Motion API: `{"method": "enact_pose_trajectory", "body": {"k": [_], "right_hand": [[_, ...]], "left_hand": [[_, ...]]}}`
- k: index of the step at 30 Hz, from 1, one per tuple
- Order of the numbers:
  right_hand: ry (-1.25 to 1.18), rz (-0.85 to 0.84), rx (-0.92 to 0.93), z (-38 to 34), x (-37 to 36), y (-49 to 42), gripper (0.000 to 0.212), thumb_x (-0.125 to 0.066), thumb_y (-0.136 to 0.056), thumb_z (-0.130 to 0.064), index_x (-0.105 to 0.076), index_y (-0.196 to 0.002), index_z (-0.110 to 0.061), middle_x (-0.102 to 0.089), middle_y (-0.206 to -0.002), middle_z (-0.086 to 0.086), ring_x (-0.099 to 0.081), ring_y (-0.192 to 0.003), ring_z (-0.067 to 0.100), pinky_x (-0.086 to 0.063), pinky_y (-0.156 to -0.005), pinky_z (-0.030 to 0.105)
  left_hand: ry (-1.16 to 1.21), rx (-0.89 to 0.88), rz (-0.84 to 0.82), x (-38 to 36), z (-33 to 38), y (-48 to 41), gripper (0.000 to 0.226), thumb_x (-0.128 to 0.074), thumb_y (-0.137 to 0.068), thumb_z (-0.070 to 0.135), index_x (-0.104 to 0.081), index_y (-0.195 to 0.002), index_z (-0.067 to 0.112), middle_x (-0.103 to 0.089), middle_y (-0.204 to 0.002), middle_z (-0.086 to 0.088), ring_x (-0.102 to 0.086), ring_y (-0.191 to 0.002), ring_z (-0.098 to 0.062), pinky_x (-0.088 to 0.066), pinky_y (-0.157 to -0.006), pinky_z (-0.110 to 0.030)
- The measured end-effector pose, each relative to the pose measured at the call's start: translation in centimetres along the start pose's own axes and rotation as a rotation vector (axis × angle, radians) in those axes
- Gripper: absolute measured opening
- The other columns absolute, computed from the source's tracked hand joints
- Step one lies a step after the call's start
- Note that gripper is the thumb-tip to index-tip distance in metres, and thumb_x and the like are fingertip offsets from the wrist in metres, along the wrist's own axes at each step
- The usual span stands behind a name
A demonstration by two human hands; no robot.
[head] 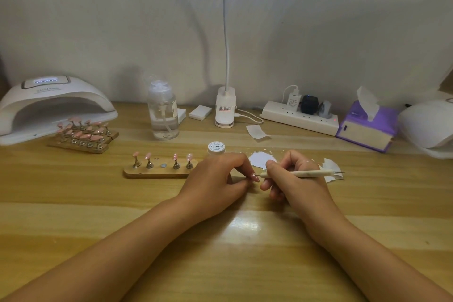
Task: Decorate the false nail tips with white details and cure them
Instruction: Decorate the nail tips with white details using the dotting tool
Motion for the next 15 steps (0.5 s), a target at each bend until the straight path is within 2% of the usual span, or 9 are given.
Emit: {"method": "enact_pose_trajectory", "body": {"k": [5, 10, 13, 15], "right_hand": [[-0.126, 0.051, -0.005, -0.2, 0.6, 0.0, 0.023, -0.061, -0.093, -0.011, -0.05, -0.072, -0.01, -0.07, -0.06, 0.008, -0.054, -0.044, 0.01, -0.044, -0.043, 0.02], [-0.116, 0.046, -0.007, -0.1, 0.6, 0.0, 0.022, -0.06, -0.092, -0.008, -0.049, -0.072, -0.01, -0.069, -0.058, 0.009, -0.053, -0.043, 0.01, -0.043, -0.043, 0.02], [-0.13, 0.059, 0.002, -0.1, 0.7, 0.0, 0.024, -0.061, -0.092, -0.012, -0.049, -0.072, -0.01, -0.069, -0.058, 0.008, -0.053, -0.042, 0.01, -0.043, -0.042, 0.018], [-0.188, 0.112, 0.011, -0.1, 1.2, 0.0, 0.026, -0.063, -0.093, -0.02, -0.05, -0.073, -0.011, -0.065, -0.054, 0.005, -0.051, -0.042, 0.009, -0.042, -0.041, 0.018]], "left_hand": [[0.008, -0.016, 0.001, 0.0, 0.1, 0.0, 0.032, -0.07, -0.085, 0.02, -0.056, -0.077, 0.047, -0.055, -0.078, 0.045, -0.057, -0.061, -0.001, -0.03, -0.053, -0.015], [0.003, -0.019, 0.014, 0.1, 0.2, 0.0, 0.035, -0.07, -0.086, 0.021, -0.054, -0.076, 0.05, -0.055, -0.077, 0.044, -0.058, -0.061, -0.002, -0.032, -0.054, -0.019], [0.01, -0.017, 0.018, 0.1, 0.1, 0.0, 0.034, -0.07, -0.086, 0.021, -0.055, -0.076, 0.049, -0.055, -0.076, 0.044, -0.057, -0.061, -0.002, -0.032, -0.055, -0.02], [0.018, -0.012, 0.013, 0.0, 0.0, 0.0, 0.032, -0.07, -0.086, 0.021, -0.057, -0.078, 0.048, -0.056, -0.075, 0.044, -0.056, -0.059, -0.002, -0.032, -0.056, -0.02]]}}
Point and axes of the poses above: each hand's wrist, its own y-axis away from the middle knuckle, its own x-axis out of the back of the hand, z = x × y, the point moved 9 cm from there along -y, towards the middle knuckle
